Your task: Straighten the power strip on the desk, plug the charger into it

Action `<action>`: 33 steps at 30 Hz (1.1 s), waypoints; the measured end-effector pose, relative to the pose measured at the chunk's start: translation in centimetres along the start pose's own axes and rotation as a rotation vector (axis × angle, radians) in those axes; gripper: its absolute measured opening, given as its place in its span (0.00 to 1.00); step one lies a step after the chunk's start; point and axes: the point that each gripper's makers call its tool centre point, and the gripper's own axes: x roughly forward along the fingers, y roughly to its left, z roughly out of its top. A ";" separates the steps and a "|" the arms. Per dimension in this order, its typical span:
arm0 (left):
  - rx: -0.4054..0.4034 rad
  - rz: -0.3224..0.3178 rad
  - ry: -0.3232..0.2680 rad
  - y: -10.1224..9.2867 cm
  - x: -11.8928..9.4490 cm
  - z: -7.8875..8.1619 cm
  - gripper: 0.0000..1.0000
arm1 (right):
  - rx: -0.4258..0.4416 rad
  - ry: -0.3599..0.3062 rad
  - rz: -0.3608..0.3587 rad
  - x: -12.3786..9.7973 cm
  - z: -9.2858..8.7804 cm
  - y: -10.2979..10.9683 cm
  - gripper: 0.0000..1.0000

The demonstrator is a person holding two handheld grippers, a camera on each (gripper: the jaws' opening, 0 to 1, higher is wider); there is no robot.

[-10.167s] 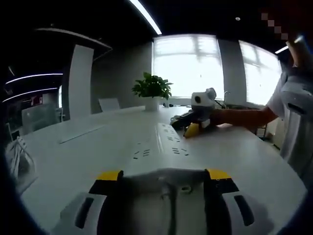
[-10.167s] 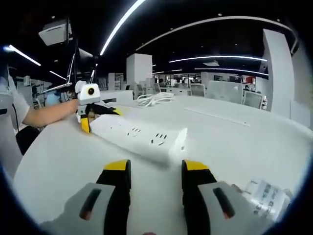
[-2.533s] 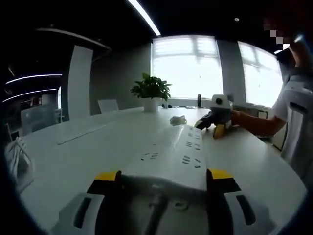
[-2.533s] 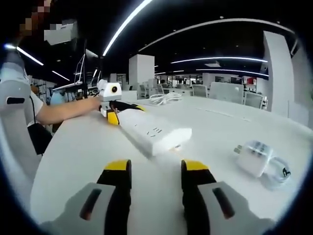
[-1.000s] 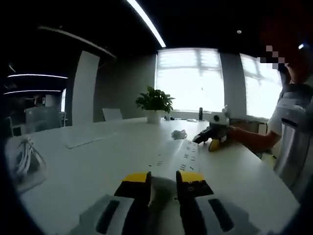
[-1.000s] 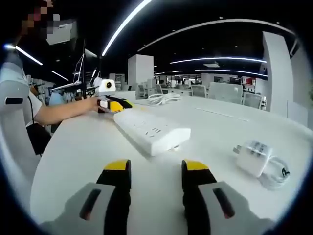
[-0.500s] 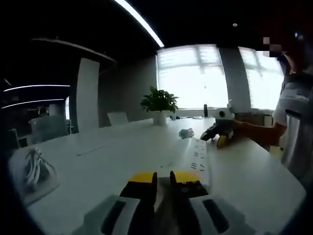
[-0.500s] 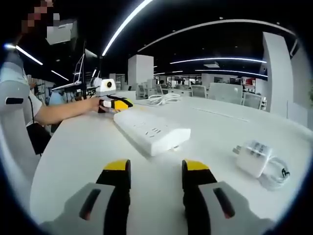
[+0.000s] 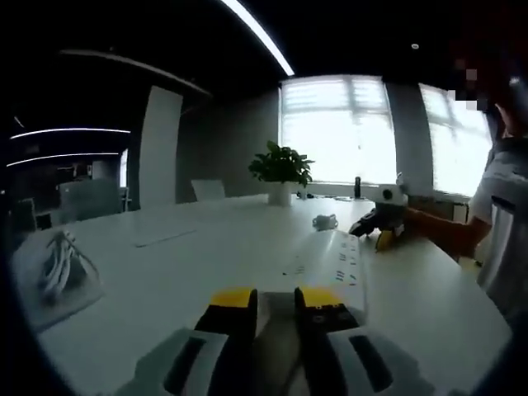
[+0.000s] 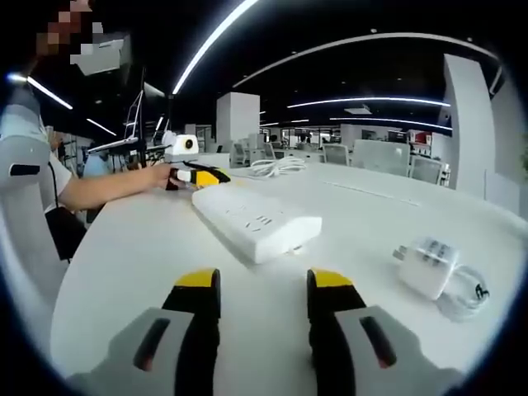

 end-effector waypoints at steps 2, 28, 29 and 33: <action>0.000 -0.008 -0.003 -0.1 0.0 -0.1 0.22 | 0.000 0.000 -0.001 0.0 0.0 0.0 0.41; -0.002 -0.074 0.020 -0.6 -0.7 -1.0 0.20 | -0.010 -0.005 0.004 0.0 0.1 0.1 0.41; -0.003 -0.072 0.021 -0.6 -0.7 -1.0 0.19 | -0.010 -0.005 0.003 0.0 0.1 0.0 0.41; -0.010 -0.066 0.022 -0.5 -0.9 -0.9 0.19 | -0.009 -0.005 -0.001 0.0 0.1 0.0 0.41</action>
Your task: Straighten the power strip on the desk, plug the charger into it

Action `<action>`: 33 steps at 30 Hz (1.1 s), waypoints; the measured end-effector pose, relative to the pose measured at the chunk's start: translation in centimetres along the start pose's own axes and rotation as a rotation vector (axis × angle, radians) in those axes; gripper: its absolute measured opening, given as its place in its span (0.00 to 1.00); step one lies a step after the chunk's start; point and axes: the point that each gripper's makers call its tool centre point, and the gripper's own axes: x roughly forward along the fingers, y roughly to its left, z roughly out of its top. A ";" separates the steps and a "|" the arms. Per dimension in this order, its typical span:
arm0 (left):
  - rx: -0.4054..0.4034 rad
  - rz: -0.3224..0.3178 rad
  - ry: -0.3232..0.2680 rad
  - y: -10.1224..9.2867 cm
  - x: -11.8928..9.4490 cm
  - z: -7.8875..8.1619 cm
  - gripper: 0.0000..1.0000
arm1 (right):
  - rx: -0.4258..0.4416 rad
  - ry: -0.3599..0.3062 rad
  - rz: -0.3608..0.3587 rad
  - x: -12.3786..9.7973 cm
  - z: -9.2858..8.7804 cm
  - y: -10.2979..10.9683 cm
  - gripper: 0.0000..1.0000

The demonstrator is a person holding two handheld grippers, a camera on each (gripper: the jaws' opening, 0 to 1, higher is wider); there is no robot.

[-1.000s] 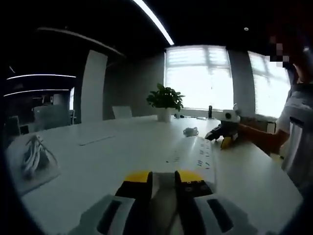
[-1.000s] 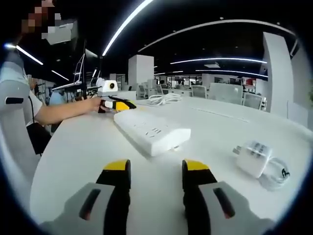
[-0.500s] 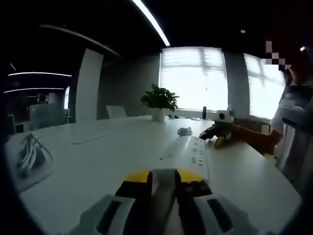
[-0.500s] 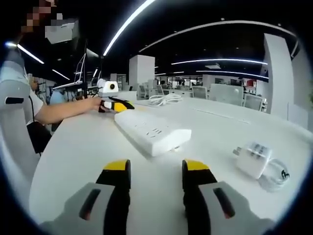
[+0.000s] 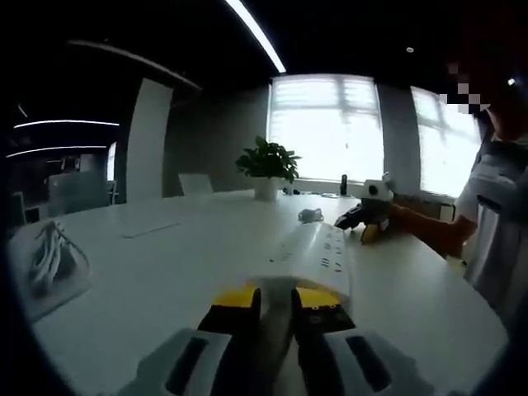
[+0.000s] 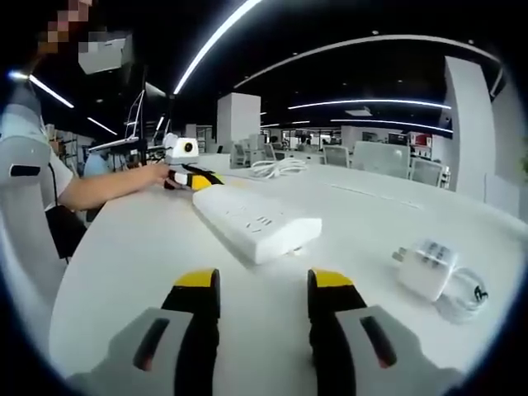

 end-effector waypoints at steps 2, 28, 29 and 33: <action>-0.007 0.000 0.000 -0.1 -0.2 0.0 0.21 | -0.001 0.000 -0.001 0.0 0.0 0.0 0.41; 0.158 0.016 0.113 -0.8 0.8 -1.8 0.20 | -0.020 -0.005 0.004 0.1 0.1 0.2 0.41; 0.173 0.014 0.145 -0.9 0.8 -2.3 0.18 | -0.020 -0.005 0.004 0.1 0.1 0.2 0.41; 0.148 0.012 0.131 -1.6 1.2 -1.7 0.16 | -0.016 -0.002 0.003 0.2 0.1 0.1 0.41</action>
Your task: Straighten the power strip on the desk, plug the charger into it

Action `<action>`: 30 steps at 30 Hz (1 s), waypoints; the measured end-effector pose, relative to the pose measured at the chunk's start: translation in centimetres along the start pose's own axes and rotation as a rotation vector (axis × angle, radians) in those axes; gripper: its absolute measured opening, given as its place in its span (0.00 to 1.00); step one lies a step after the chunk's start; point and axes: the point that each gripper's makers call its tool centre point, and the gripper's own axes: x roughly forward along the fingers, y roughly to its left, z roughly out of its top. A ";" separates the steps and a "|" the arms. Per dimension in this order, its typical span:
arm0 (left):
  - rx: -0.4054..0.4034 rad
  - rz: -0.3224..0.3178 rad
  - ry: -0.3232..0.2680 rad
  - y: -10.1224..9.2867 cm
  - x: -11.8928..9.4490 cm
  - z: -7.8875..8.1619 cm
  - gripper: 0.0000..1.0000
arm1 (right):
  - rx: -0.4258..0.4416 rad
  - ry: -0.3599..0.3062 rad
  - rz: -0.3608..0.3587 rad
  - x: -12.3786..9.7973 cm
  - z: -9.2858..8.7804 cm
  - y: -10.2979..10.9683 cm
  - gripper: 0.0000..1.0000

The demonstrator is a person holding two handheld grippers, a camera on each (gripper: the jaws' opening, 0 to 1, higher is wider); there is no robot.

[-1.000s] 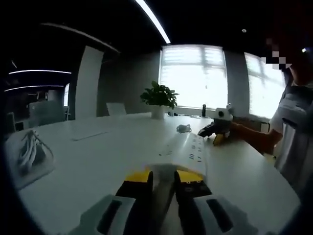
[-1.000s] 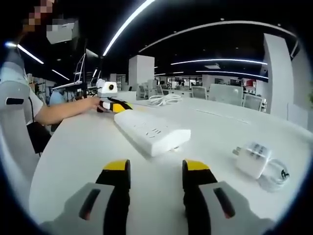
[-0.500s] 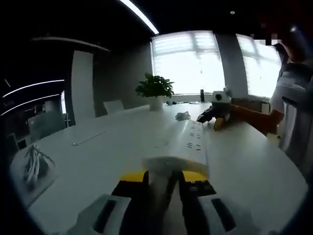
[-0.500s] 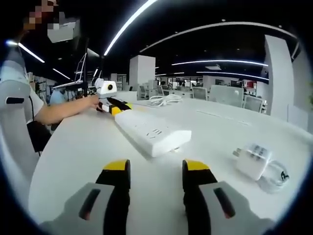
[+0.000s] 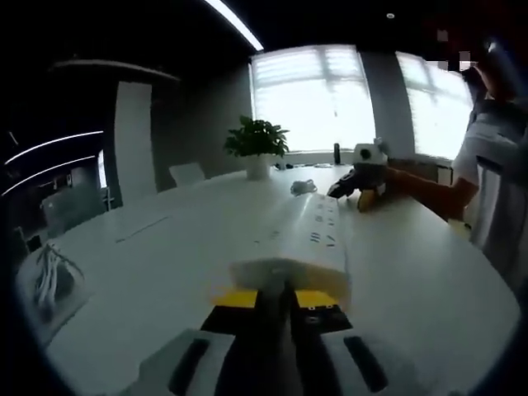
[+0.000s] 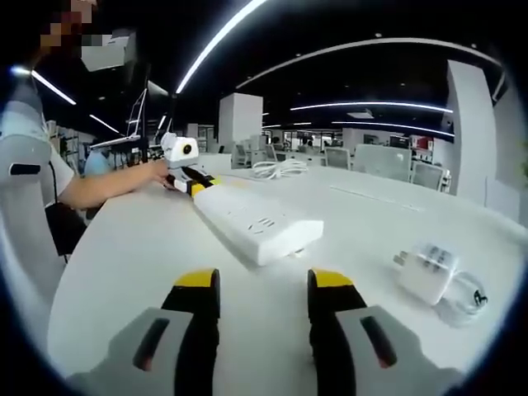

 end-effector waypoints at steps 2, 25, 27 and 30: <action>-0.001 -0.001 -0.001 -0.1 0.0 0.2 0.16 | 0.001 0.000 0.000 0.0 0.0 -0.1 0.41; -0.017 -0.037 -0.025 -0.4 -0.3 0.1 0.13 | 0.003 0.000 -0.005 -0.1 0.1 -0.6 0.42; -0.018 -0.040 -0.029 -0.5 -0.3 0.1 0.13 | 0.004 0.001 -0.005 -0.2 0.0 -0.6 0.42; -0.019 -0.044 -0.034 -0.4 -0.3 0.1 0.13 | 0.013 0.003 -0.005 -0.3 0.0 -0.7 0.42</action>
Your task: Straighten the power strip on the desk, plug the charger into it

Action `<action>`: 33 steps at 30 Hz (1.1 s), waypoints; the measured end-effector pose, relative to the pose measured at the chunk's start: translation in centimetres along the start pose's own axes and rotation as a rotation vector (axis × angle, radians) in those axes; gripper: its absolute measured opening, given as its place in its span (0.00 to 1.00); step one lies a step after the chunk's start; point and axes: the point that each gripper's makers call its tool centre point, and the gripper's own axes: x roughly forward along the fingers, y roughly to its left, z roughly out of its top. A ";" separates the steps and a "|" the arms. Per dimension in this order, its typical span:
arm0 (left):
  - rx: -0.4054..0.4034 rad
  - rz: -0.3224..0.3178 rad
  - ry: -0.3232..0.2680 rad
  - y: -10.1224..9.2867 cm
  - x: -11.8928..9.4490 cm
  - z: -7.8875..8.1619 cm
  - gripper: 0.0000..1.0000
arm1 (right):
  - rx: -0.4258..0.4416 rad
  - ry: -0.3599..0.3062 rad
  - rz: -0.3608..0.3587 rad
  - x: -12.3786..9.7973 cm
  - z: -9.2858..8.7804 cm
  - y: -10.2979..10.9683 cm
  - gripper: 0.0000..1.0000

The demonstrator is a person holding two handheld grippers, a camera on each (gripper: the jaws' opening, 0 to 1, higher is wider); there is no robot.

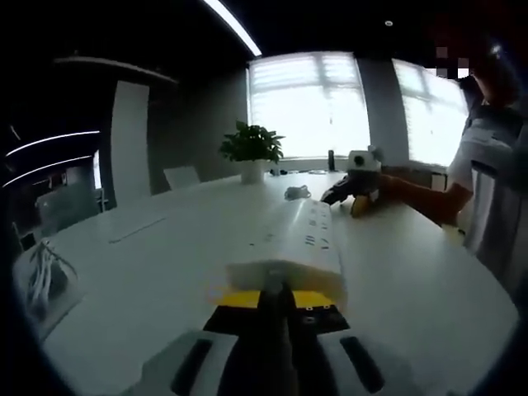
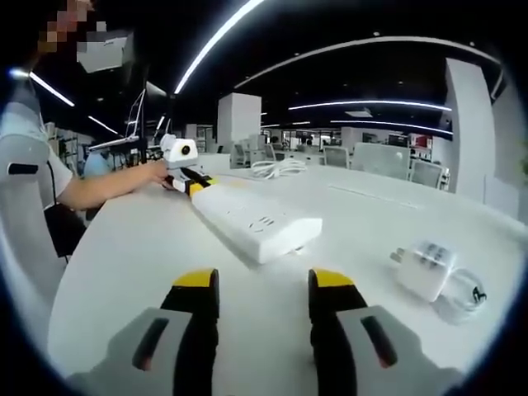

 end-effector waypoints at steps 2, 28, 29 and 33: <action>-0.001 -0.003 -0.002 0.1 0.0 0.0 0.13 | 0.005 0.002 -0.001 0.0 0.0 -0.1 0.43; -0.005 -0.007 -0.003 0.5 0.0 -0.3 0.13 | 0.040 0.029 -0.087 -1.5 -1.0 -1.4 0.43; -0.005 -0.007 -0.004 0.5 -0.1 -0.4 0.13 | 0.040 0.028 -0.088 -1.5 -1.0 -1.4 0.43; -0.005 -0.008 -0.003 0.6 -0.1 -0.4 0.13 | 0.040 0.028 -0.078 -1.4 -1.1 -1.3 0.43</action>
